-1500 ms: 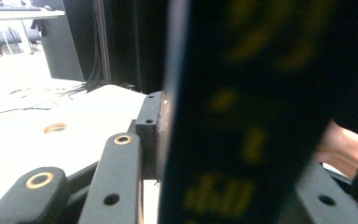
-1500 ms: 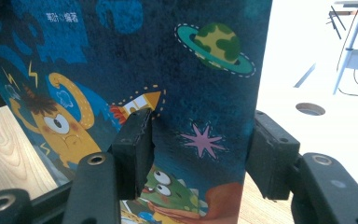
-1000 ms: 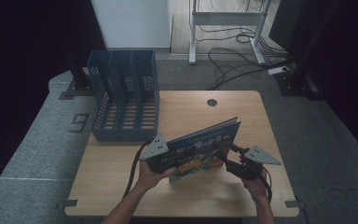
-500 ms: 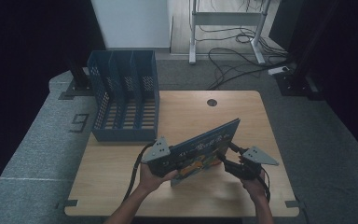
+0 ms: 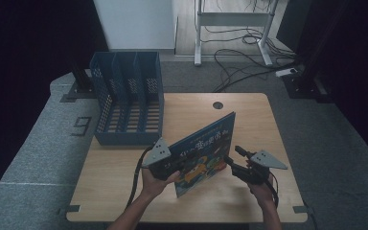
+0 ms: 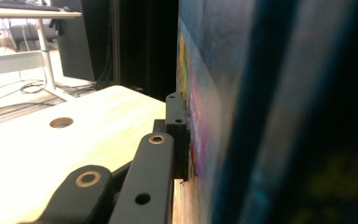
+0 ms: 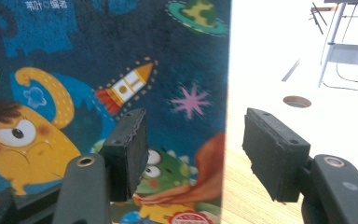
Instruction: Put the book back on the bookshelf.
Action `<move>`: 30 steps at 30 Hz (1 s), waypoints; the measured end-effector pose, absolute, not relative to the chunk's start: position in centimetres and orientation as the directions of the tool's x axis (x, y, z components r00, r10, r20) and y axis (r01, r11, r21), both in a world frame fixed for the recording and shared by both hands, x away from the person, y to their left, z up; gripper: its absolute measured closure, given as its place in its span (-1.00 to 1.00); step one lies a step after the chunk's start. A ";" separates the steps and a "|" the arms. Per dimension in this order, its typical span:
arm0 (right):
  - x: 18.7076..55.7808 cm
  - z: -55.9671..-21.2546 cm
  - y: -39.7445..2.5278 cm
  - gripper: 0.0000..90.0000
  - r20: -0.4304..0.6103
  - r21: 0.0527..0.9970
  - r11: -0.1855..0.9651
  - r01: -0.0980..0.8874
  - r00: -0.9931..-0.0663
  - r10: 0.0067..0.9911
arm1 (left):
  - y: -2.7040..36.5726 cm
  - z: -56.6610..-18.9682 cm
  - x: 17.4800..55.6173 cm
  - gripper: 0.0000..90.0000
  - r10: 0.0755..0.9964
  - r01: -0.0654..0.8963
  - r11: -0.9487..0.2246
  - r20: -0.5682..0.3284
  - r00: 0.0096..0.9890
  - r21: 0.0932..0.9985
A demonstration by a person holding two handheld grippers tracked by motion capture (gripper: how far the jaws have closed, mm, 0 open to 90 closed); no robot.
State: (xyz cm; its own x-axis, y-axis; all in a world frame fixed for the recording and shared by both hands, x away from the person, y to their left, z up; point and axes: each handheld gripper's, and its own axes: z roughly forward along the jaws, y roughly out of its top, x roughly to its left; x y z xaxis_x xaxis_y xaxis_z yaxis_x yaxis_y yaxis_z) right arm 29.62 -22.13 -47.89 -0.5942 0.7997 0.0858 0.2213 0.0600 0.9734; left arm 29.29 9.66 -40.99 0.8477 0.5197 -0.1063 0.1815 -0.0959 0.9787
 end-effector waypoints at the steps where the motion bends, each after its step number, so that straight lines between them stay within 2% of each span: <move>1: 29.6 -47.9 -22.2 -0.13 0.085 0.973 0.061 0.221 -0.593 0.800 | 9.9 -41.0 29.4 0.83 0.524 0.188 -0.080 -0.119 0.843 0.979; 10: 29.9 -48.1 -22.2 -0.12 0.098 0.968 0.055 0.245 -0.570 0.816 | 12.1 -40.3 29.7 0.83 0.536 0.206 0.002 -0.175 0.826 0.979; 30: 30.0 -48.3 -22.5 -0.11 0.108 0.963 0.050 0.263 -0.553 0.826 | 14.3 -37.9 29.1 0.83 0.554 0.171 0.033 -0.160 0.817 0.985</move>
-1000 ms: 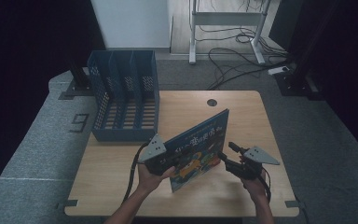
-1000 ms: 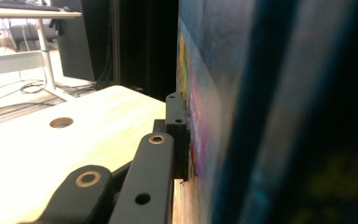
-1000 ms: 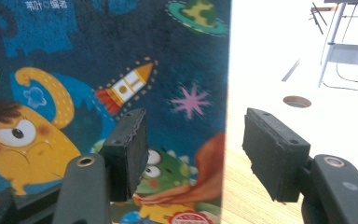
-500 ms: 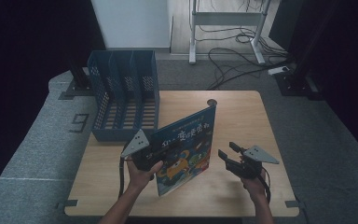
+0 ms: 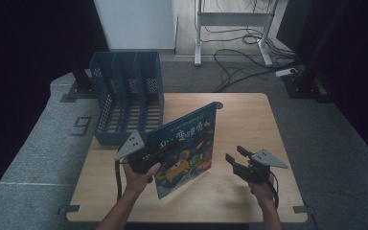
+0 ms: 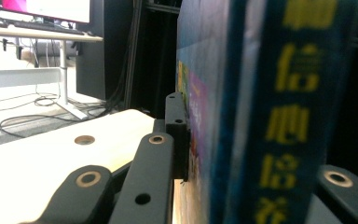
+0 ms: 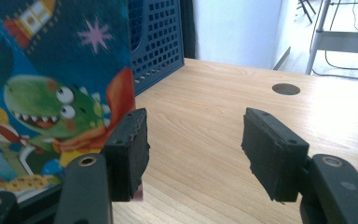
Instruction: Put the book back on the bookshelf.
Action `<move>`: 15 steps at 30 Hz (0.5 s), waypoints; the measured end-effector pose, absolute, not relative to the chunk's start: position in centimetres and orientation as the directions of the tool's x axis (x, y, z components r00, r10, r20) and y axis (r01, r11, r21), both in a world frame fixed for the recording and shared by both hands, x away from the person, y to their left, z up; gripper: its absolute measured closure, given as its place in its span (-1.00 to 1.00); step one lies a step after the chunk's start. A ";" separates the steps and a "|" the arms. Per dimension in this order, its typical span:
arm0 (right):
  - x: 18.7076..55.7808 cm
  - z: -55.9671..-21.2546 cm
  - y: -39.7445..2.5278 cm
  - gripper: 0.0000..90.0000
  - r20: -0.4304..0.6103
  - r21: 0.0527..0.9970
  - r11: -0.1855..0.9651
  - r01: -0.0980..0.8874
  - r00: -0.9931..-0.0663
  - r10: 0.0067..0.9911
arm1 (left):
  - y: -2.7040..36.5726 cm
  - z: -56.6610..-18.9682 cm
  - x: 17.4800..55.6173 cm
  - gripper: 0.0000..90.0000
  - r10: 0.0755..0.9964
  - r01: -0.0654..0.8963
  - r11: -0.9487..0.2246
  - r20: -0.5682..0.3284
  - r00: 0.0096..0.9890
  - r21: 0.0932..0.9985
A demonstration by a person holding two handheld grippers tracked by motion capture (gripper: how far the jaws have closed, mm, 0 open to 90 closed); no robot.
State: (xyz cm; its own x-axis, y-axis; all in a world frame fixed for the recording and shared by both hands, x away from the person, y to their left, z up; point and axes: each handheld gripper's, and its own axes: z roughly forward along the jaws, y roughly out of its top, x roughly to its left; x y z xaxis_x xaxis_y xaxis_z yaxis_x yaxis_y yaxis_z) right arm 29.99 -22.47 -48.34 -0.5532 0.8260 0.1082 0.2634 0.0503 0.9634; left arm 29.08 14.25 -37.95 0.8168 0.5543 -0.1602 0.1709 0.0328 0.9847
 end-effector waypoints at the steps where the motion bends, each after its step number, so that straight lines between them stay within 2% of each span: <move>1: 30.0 -48.4 -22.5 -0.11 0.108 0.963 0.051 0.265 -0.553 0.826 | 14.4 -37.8 29.1 0.83 0.556 0.168 0.034 -0.158 0.816 0.985; 15: 30.3 -49.0 -22.5 -0.11 0.121 0.956 0.050 0.289 -0.543 0.831 | 16.3 -36.6 29.2 0.83 0.601 0.151 0.046 -0.148 0.785 0.987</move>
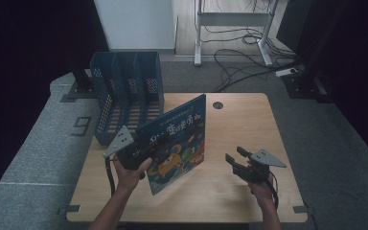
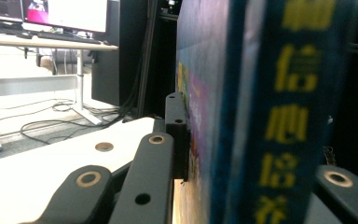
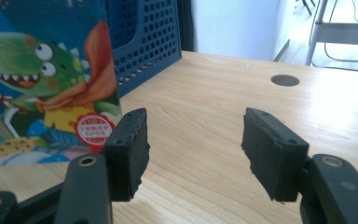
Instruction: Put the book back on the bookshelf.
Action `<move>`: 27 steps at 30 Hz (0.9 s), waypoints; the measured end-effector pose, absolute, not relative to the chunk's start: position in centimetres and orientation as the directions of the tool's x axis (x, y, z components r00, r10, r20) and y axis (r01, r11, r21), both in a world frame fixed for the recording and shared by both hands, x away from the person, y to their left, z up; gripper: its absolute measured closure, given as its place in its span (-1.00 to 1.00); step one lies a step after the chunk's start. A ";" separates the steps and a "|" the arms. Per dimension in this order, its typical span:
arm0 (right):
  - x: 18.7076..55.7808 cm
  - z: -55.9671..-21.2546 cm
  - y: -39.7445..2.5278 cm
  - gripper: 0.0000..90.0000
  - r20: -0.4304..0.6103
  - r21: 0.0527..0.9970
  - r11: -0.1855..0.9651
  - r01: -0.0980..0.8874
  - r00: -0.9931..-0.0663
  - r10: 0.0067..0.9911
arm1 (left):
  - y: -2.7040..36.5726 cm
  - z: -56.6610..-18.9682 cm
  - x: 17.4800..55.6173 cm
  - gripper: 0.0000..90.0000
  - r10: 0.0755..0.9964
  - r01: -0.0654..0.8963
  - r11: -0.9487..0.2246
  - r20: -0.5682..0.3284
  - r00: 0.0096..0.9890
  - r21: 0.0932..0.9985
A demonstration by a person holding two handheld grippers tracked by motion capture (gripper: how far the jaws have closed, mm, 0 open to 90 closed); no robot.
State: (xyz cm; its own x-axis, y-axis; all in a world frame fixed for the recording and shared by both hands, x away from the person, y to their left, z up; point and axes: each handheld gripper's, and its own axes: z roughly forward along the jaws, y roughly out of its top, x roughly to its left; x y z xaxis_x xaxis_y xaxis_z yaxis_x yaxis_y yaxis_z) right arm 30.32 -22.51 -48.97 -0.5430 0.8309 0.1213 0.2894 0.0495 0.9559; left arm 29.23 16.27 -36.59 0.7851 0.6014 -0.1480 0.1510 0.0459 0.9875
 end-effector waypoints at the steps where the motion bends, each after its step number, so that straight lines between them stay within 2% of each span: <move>1: 30.4 -49.1 -22.5 -0.11 0.122 0.955 0.050 0.292 -0.540 0.833 | 16.4 -36.5 29.2 0.83 0.604 0.151 0.046 -0.148 0.783 0.988; 15: 31.3 -50.8 -22.5 -0.09 0.156 0.926 0.058 0.373 -0.518 0.841 | 18.2 -35.5 29.5 0.83 0.631 0.153 0.049 -0.149 0.761 0.987; 27: 32.3 -52.6 -20.9 -0.09 0.141 0.873 0.148 0.465 -0.531 0.836 | 19.4 -34.9 29.6 0.83 0.652 0.143 0.069 -0.154 0.743 0.987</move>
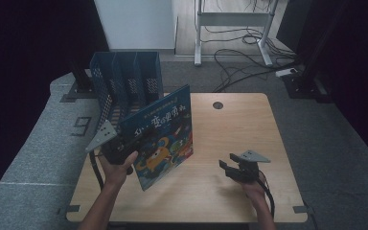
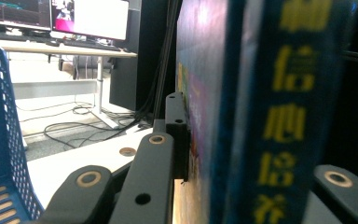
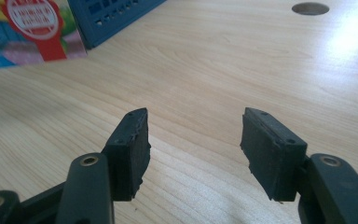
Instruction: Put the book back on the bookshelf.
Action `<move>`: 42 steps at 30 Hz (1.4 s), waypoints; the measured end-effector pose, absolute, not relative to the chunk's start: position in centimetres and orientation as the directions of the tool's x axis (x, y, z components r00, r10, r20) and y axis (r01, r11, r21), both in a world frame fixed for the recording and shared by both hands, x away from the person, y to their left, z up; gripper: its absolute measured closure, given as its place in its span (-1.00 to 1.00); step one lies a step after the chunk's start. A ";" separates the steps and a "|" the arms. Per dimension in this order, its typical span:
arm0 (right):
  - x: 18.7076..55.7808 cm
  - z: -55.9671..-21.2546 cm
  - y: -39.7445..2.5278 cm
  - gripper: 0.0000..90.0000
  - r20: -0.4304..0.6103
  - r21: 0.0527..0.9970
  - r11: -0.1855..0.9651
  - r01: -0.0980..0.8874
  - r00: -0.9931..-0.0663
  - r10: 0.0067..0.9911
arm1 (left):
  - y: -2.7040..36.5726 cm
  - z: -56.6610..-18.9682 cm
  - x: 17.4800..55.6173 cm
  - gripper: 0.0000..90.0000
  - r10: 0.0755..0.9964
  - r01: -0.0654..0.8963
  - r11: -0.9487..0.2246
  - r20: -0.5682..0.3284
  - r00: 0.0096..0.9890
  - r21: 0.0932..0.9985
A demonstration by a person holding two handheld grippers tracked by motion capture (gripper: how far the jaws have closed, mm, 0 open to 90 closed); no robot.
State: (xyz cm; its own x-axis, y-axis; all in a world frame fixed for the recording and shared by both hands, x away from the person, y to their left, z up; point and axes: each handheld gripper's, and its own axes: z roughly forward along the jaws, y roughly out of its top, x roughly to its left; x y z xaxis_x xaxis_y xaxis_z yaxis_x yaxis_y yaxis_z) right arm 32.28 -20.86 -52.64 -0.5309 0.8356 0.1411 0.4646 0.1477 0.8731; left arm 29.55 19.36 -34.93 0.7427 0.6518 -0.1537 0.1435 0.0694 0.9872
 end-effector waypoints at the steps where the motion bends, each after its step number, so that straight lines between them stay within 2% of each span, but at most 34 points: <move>1: 32.3 -52.8 -20.8 -0.09 0.137 0.873 0.151 0.464 -0.531 0.836 | 19.5 -34.9 29.6 0.83 0.653 0.141 0.069 -0.152 0.742 0.988; 12: 32.8 -54.2 -20.7 -0.09 0.133 0.841 0.172 0.513 -0.504 0.853 | 20.8 -34.5 29.7 0.83 0.664 0.142 0.109 -0.179 0.726 0.984; 23: 33.2 -55.2 -20.6 -0.13 0.107 0.801 0.192 0.567 -0.451 0.886 | 22.0 -33.6 29.8 0.83 0.690 0.120 0.116 -0.167 0.704 0.986; 36: 33.5 -55.3 -20.8 -0.14 0.125 0.772 0.177 0.611 -0.419 0.899 | 23.6 -32.7 29.9 0.83 0.724 0.108 0.127 -0.167 0.669 0.986; 42: 33.7 -55.3 -20.8 -0.13 0.118 0.771 0.169 0.614 -0.399 0.910 | 24.3 -32.1 30.2 0.83 0.730 0.125 0.154 -0.198 0.654 0.980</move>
